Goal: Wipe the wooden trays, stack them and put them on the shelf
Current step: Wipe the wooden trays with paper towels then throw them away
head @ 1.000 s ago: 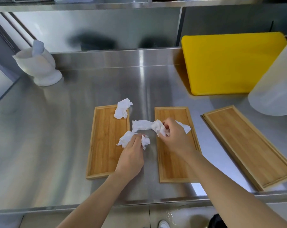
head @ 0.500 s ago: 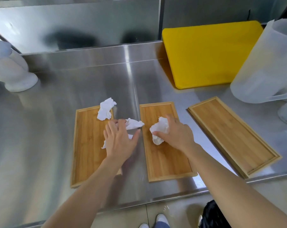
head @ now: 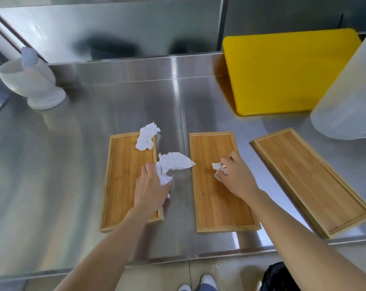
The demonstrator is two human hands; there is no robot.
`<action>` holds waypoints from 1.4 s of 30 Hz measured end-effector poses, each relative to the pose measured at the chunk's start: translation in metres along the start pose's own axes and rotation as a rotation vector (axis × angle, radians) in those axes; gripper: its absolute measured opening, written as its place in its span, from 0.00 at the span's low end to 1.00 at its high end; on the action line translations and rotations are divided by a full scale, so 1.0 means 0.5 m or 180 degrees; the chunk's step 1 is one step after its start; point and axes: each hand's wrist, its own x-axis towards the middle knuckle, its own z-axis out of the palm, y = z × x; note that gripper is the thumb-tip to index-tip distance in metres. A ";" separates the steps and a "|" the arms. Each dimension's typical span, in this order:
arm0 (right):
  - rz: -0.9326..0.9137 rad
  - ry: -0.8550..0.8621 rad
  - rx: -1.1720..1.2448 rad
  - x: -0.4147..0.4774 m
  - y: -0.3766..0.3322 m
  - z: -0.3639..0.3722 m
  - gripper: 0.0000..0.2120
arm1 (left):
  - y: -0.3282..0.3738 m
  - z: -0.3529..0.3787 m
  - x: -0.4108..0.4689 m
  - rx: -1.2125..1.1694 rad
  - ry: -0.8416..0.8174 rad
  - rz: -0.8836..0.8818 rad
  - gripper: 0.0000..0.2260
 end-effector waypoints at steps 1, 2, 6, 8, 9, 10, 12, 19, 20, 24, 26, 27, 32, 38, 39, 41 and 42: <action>0.0005 0.0044 0.0136 0.000 0.000 -0.003 0.13 | 0.000 -0.005 0.000 -0.0141 -0.0059 -0.0049 0.18; 0.0001 0.0090 0.0224 0.001 0.000 -0.005 0.13 | -0.001 -0.010 0.001 -0.0270 -0.0109 -0.0127 0.16; -0.0241 0.0336 0.0488 0.009 -0.007 -0.016 0.05 | 0.000 -0.034 0.013 -0.0546 -0.0056 -0.0308 0.12; -0.0432 0.0467 0.0615 0.013 -0.018 -0.023 0.07 | 0.008 -0.048 0.023 -0.0814 0.0065 -0.0276 0.10; -0.0498 0.0505 0.0640 0.018 -0.023 -0.024 0.11 | 0.011 -0.054 0.027 -0.0989 0.0117 -0.0256 0.10; -0.0558 0.0527 0.0660 0.024 -0.029 -0.026 0.15 | 0.015 -0.059 0.032 -0.1134 0.0149 -0.0262 0.10; -0.0612 0.0461 0.0779 0.037 -0.045 -0.033 0.18 | 0.020 -0.069 0.047 -0.1337 0.0171 -0.0343 0.10; -0.0784 -0.0581 0.0385 0.087 -0.123 -0.029 0.32 | 0.031 -0.070 0.081 -0.2415 -0.0146 -0.0556 0.04; -0.0773 -0.0656 0.0256 0.096 -0.133 -0.020 0.35 | 0.028 -0.067 0.080 -0.2338 -0.0153 -0.0522 0.04; -0.0699 -0.0808 0.0045 0.119 -0.162 0.013 0.16 | 0.004 -0.058 0.084 -0.2457 -0.0025 -0.0480 0.06; -0.0644 -0.0752 0.0075 0.128 -0.170 0.023 0.08 | -0.005 -0.069 0.096 -0.2350 0.0050 -0.0439 0.04; -0.0608 -0.0729 0.0075 0.135 -0.172 0.026 0.11 | -0.014 -0.077 0.107 -0.2310 0.0122 -0.0427 0.05; -0.0178 -0.0407 0.0403 0.171 -0.190 0.035 0.11 | -0.069 -0.108 0.176 -0.1713 -0.0030 -0.0272 0.05; 0.0334 0.0037 0.0461 0.206 -0.217 0.053 0.10 | -0.087 -0.112 0.265 -0.0608 -0.0333 -0.0145 0.21; 0.0455 0.0109 0.0559 0.203 -0.218 0.057 0.08 | -0.086 -0.109 0.273 -0.0346 -0.0372 -0.0067 0.22; 0.0671 0.0162 0.0829 0.193 -0.218 0.061 0.05 | -0.080 -0.101 0.281 0.0119 -0.0520 0.0151 0.25; 0.0744 0.0149 0.0951 0.187 -0.219 0.061 0.05 | -0.079 -0.096 0.283 0.0330 -0.0599 0.0227 0.24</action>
